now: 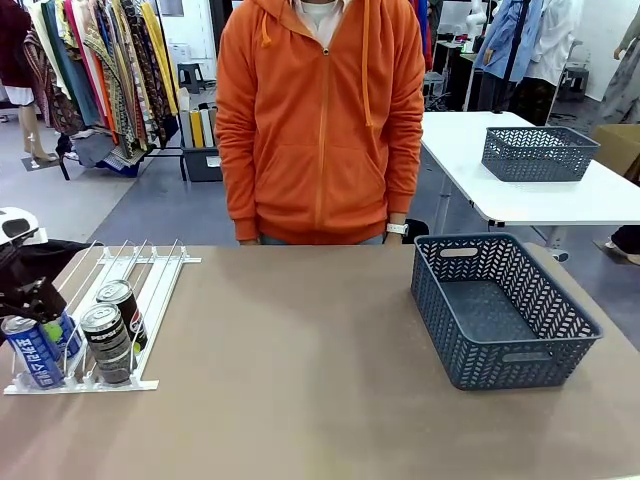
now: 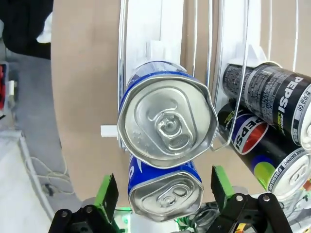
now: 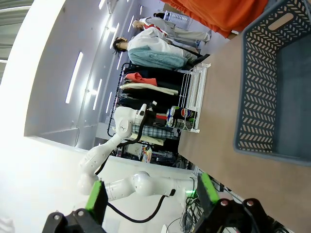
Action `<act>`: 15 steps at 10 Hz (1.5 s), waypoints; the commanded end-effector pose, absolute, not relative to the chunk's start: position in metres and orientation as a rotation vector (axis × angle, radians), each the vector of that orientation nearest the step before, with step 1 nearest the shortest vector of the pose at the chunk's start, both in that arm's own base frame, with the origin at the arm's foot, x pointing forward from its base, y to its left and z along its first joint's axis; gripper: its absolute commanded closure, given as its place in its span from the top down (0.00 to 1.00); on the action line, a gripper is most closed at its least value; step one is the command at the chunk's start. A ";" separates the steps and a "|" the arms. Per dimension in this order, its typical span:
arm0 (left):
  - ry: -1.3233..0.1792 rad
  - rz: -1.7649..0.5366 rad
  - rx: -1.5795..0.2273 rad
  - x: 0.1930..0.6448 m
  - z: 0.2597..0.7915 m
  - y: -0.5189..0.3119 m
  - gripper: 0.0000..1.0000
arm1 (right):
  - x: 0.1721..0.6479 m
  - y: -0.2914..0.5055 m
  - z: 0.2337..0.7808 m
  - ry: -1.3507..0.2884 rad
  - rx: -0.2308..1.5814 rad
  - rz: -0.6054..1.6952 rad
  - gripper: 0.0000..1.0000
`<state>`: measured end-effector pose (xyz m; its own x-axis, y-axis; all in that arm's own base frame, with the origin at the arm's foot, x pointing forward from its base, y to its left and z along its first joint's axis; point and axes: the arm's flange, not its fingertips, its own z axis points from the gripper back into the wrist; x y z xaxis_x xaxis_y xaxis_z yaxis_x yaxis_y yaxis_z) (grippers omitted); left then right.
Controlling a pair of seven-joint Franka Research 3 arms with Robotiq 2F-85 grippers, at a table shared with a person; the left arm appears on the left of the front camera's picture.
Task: Retrieve and store the cans from the dispenser.
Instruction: Pick up one can from the Automatic Can Dispenser and place it in the middle of the table.
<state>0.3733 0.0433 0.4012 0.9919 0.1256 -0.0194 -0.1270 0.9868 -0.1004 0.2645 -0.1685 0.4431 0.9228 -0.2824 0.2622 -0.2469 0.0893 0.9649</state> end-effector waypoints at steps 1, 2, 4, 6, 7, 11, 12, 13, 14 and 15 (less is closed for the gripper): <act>-0.016 0.142 -0.073 0.377 0.403 0.041 1.00 | 0.266 -0.169 0.448 -0.443 1.508 -0.027 1.00; -0.014 0.141 -0.081 0.376 0.403 0.041 1.00 | 0.266 -0.169 0.448 -0.443 1.508 -0.027 1.00; -0.023 0.141 -0.068 0.376 0.403 0.039 0.13 | 0.266 -0.169 0.448 -0.443 1.508 -0.027 1.00; -0.028 0.140 -0.063 0.375 0.404 0.040 0.00 | 0.266 -0.169 0.448 -0.443 1.508 -0.027 1.00; -0.032 0.142 -0.059 0.375 0.404 0.040 0.00 | 0.266 -0.169 0.448 -0.443 1.508 -0.027 1.00; -0.071 0.128 -0.037 0.367 0.421 0.039 0.00 | 0.266 -0.169 0.448 -0.443 1.508 -0.027 1.00; -0.122 0.098 -0.029 0.359 0.447 0.037 0.00 | 0.266 -0.169 0.448 -0.443 1.508 -0.027 1.00; -0.150 0.099 -0.026 0.350 0.476 0.034 0.00 | 0.266 -0.169 0.448 -0.443 1.508 -0.027 1.00; -0.161 0.043 -0.056 0.341 0.506 0.030 0.00 | 0.266 -0.169 0.448 -0.443 1.508 -0.027 1.00; -0.171 0.004 -0.045 0.330 0.532 0.026 0.00 | 0.266 -0.169 0.448 -0.443 1.508 -0.027 1.00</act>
<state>0.3367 0.0286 0.5058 0.9881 0.0537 0.1440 -0.0451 0.9970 -0.0622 0.2646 -0.1684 0.4429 0.9230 -0.2822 0.2616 -0.2463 0.0891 0.9651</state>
